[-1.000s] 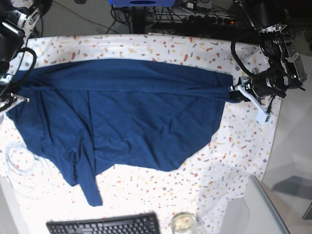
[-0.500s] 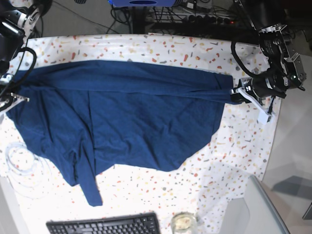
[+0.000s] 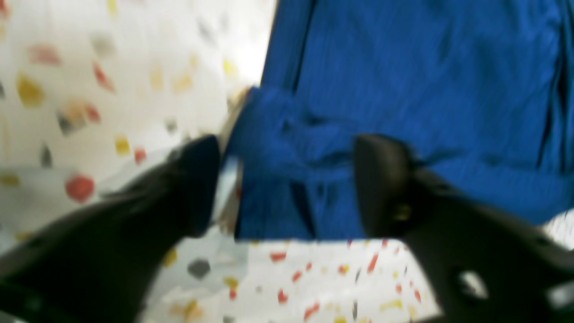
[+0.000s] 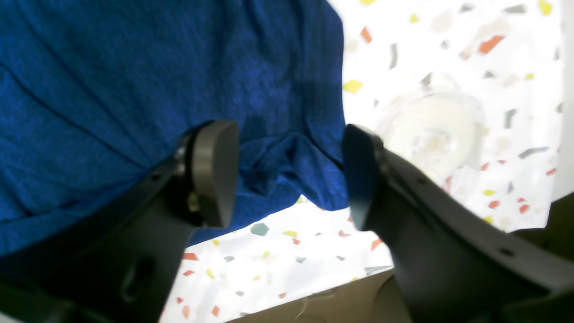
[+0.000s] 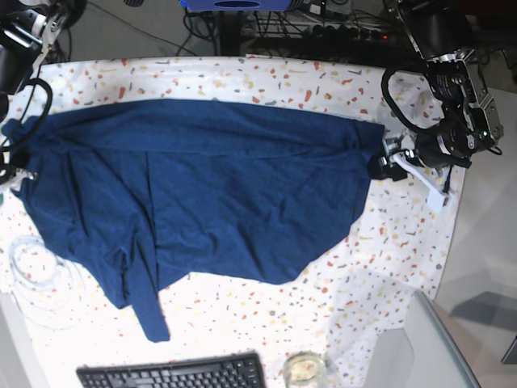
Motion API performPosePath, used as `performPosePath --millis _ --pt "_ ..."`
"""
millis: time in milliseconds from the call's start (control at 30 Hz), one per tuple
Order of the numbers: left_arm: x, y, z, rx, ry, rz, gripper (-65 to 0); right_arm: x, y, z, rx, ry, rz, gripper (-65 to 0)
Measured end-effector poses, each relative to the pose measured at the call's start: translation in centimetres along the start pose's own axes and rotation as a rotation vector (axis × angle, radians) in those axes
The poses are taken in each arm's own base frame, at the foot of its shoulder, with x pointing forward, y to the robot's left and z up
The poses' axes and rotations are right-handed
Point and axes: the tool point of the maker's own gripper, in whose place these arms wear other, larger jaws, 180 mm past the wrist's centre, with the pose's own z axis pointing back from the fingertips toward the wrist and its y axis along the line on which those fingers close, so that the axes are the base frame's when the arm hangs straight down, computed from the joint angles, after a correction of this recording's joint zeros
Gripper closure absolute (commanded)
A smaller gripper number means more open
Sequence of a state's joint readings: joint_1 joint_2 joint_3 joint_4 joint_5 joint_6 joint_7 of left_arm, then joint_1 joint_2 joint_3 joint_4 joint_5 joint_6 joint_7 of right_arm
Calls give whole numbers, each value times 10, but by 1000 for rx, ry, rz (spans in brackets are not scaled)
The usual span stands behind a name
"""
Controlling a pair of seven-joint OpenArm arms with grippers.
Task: Layout the t-shirt on the table in an organized manner, then fold the t-shirt properly
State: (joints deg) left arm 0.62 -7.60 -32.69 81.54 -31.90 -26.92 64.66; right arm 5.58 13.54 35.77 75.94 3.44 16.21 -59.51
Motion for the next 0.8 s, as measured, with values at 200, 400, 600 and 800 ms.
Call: performPosePath --millis 200,400,600,800 --pt "27 2 37 54 -151 -60 -383 3 -15 47 -96 -137 89 -347" --pt "-2 7 47 90 -103 -71 0 -43 14 48 -42 -92 86 -18" --pt "-27 16 37 87 -39 -19 0 -60 23 21 -6 -11 57 -9" --pt "-36 19 39 94 -26 -12 0 -65 33 -8 44 16 25 -2"
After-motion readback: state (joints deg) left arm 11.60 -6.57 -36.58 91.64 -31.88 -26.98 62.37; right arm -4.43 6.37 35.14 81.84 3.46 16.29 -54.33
